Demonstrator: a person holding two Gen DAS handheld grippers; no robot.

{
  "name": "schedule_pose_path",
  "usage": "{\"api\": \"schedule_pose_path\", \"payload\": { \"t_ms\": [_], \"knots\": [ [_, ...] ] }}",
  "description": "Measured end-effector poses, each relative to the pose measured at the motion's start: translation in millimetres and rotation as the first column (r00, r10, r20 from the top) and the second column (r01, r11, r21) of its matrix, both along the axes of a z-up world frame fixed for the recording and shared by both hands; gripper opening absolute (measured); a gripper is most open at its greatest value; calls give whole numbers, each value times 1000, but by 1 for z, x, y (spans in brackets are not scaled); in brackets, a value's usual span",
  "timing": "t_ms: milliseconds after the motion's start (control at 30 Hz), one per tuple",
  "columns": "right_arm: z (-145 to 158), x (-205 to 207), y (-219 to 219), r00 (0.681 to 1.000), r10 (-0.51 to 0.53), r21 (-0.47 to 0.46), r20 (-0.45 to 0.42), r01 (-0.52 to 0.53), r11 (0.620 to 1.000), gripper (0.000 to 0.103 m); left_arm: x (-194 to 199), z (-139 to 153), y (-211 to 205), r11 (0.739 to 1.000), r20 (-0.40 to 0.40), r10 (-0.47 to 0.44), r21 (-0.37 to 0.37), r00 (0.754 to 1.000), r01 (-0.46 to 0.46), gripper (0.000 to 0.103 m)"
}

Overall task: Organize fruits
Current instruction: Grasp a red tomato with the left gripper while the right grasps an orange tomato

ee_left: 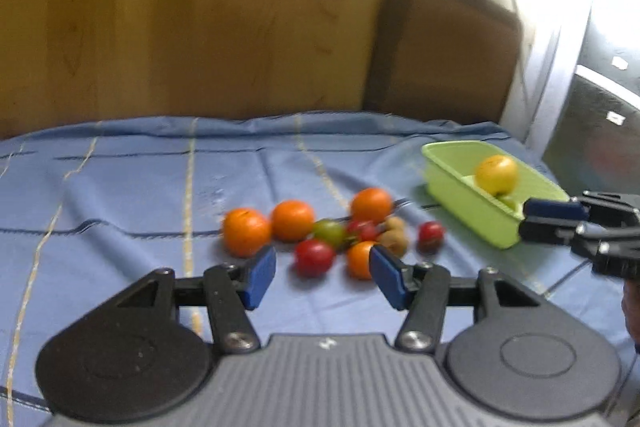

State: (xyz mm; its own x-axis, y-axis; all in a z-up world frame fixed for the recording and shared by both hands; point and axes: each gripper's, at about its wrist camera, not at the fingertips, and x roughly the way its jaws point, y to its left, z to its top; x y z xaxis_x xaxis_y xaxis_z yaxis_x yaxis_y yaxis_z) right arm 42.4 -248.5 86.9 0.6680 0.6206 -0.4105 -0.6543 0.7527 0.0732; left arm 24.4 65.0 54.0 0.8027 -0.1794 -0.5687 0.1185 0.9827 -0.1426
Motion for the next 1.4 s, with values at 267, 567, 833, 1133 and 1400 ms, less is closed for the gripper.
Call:
{"api": "schedule_pose_path", "payload": {
  "t_ms": [267, 567, 833, 1133, 1400],
  "knots": [
    [-31, -13, 95, 988, 126, -182, 86, -109, 977, 37, 36, -25, 6, 997, -56, -25, -70, 998, 21, 52],
    [-52, -11, 145, 939, 259, -436, 228, -139, 889, 37, 50, -39, 9, 994, -85, -36, -111, 996, 27, 45],
    [-59, -9, 151, 924, 284, -485, 255, -131, 864, 29, 45, -41, 8, 991, -88, -42, -130, 995, 30, 31],
    [-45, -38, 121, 951, 232, -367, 203, -146, 919, 29, -4, -30, -5, 983, -67, -81, -173, 994, 69, 31],
    [-41, -55, 66, 994, 108, -169, -22, -110, 979, 29, -42, -28, -26, 982, -56, -135, -139, 989, 126, 31]
  ]
}}
